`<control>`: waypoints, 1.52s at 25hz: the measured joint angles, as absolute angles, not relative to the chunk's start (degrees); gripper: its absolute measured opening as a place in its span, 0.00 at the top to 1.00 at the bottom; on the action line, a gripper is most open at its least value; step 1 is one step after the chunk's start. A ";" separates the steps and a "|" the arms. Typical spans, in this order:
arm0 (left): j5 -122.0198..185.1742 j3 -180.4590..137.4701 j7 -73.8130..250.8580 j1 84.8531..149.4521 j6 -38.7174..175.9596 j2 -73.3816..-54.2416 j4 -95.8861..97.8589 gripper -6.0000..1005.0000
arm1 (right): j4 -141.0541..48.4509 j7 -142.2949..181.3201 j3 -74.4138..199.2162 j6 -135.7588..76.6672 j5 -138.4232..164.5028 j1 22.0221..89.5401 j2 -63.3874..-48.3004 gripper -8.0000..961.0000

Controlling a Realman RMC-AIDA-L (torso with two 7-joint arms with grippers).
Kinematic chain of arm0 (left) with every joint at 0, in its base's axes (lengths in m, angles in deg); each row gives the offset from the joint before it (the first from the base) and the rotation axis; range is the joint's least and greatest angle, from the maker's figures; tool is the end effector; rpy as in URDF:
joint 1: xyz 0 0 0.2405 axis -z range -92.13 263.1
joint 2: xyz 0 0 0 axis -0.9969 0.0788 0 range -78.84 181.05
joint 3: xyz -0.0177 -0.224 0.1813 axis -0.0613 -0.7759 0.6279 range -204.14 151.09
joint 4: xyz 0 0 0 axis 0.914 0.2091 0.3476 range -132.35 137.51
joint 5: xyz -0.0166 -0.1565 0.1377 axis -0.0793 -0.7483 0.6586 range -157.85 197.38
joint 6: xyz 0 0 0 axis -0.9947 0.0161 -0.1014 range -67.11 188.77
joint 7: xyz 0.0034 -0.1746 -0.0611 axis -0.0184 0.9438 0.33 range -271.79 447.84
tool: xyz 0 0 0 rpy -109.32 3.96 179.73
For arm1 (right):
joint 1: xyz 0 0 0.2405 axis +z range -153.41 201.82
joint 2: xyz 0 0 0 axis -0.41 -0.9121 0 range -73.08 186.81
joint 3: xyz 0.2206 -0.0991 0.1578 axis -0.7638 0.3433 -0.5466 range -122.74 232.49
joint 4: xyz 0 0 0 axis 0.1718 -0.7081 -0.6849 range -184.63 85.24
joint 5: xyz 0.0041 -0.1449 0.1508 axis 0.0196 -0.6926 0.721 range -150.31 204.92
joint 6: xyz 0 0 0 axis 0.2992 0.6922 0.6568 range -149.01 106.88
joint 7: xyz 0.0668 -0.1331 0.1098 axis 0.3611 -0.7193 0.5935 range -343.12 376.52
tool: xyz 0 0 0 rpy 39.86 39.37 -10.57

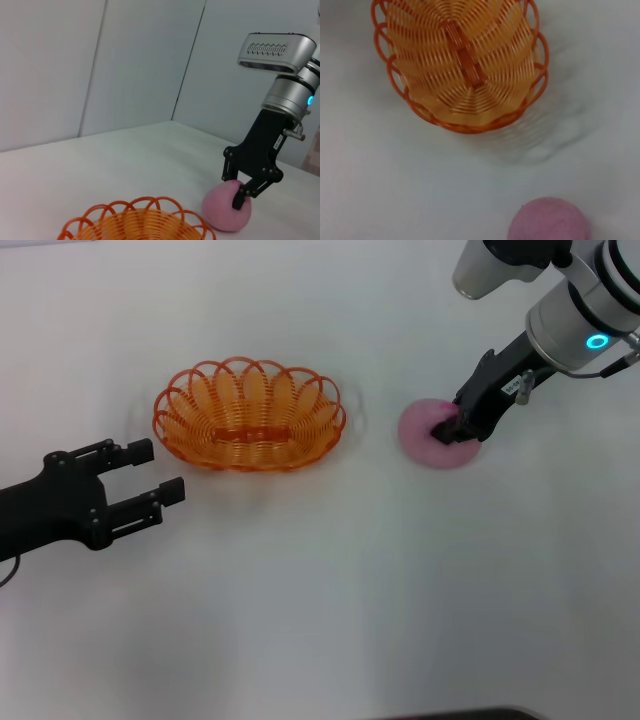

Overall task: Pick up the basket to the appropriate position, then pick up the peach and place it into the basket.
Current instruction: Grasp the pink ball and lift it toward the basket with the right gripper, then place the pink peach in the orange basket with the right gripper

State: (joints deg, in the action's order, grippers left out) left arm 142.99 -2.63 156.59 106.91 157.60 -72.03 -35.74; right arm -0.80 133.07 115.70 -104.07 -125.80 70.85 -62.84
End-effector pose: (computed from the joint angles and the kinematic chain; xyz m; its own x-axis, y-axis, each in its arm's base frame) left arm -0.3171 0.2916 -0.0555 0.7375 0.3520 0.5764 0.5316 -0.8289 -0.1740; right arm 0.2510 0.4101 -0.0739 0.8312 -0.4712 0.2949 -0.4030 -0.8762 -0.2643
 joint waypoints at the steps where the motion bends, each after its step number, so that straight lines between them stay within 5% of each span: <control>1: 142.99 -2.55 156.62 106.92 157.59 -72.03 -35.74 0.33 | -0.79 133.07 115.69 -104.07 -125.80 70.86 -62.84 0.81; 38: 142.99 -0.95 157.46 106.97 157.45 -72.03 -35.74 0.33 | 16.76 136.72 115.77 -119.30 -123.38 72.48 -62.90 0.84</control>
State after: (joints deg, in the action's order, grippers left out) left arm 142.99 -0.95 157.46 106.97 157.45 -72.03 -35.74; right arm 16.76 136.72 115.77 -119.30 -123.38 72.48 -62.90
